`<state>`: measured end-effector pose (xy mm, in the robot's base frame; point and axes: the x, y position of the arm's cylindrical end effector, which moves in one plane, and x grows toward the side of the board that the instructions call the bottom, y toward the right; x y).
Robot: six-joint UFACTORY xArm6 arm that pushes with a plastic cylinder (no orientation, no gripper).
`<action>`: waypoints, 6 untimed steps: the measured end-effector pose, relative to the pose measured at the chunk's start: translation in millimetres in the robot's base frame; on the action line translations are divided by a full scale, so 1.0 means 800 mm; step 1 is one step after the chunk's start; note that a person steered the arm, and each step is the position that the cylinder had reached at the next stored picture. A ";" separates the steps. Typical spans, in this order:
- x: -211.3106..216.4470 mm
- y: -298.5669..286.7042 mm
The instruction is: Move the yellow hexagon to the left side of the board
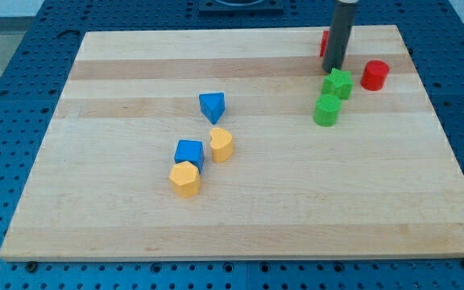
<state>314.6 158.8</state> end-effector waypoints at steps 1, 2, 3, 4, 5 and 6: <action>0.047 0.015; 0.097 0.022; 0.138 0.022; 0.145 0.062; 0.174 0.098; 0.246 0.033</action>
<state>511.8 185.4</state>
